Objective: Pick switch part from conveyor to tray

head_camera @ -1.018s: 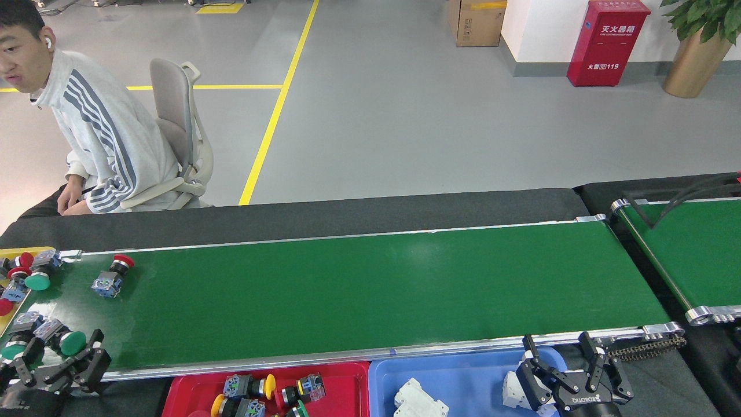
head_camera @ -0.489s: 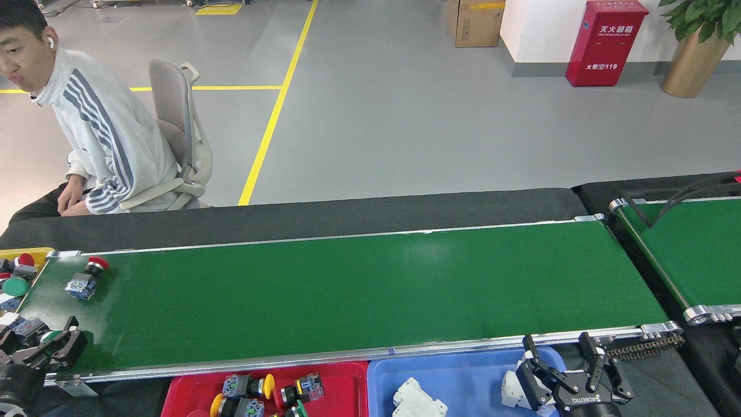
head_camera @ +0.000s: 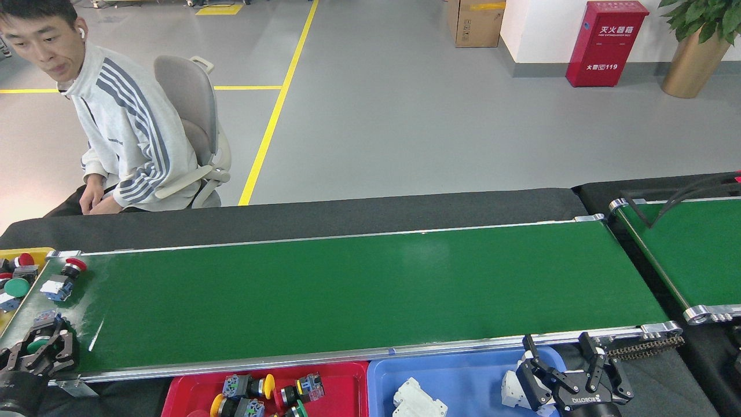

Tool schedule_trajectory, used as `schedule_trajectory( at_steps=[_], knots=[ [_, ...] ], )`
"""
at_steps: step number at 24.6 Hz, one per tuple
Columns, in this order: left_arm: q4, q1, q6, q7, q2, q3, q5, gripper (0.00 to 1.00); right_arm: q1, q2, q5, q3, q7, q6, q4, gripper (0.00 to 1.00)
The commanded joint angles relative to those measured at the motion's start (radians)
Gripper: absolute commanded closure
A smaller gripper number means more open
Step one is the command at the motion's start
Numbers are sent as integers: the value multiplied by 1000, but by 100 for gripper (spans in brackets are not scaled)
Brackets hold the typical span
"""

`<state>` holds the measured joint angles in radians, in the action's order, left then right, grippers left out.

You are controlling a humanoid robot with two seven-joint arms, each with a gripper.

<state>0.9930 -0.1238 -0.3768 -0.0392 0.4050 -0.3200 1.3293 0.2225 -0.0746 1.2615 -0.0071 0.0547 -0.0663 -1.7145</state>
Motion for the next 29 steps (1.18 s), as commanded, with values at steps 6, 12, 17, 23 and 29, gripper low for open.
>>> schedule_trajectory(
  at_steps=[6, 12, 17, 23, 29],
  knots=[
    [568, 345, -361, 9, -118, 48, -51, 83, -5, -8, -2, -7, 4, -1, -16, 2],
    [747, 438, -333, 71, -216, 228, -39, 0, -6, -8, -7, -22, 7, -1, -17, 2],
    [756, 443, -329, 68, -226, 214, -42, 0, -5, -19, -7, -42, 8, -1, -40, 2],
    [745, 431, -198, 67, -232, -27, -62, 0, 9, -25, -8, -57, 5, -3, -56, 2],
    [579, 426, -131, 67, -215, -208, -59, 0, 23, -19, -31, -85, 5, -58, -56, 1]
  ],
)
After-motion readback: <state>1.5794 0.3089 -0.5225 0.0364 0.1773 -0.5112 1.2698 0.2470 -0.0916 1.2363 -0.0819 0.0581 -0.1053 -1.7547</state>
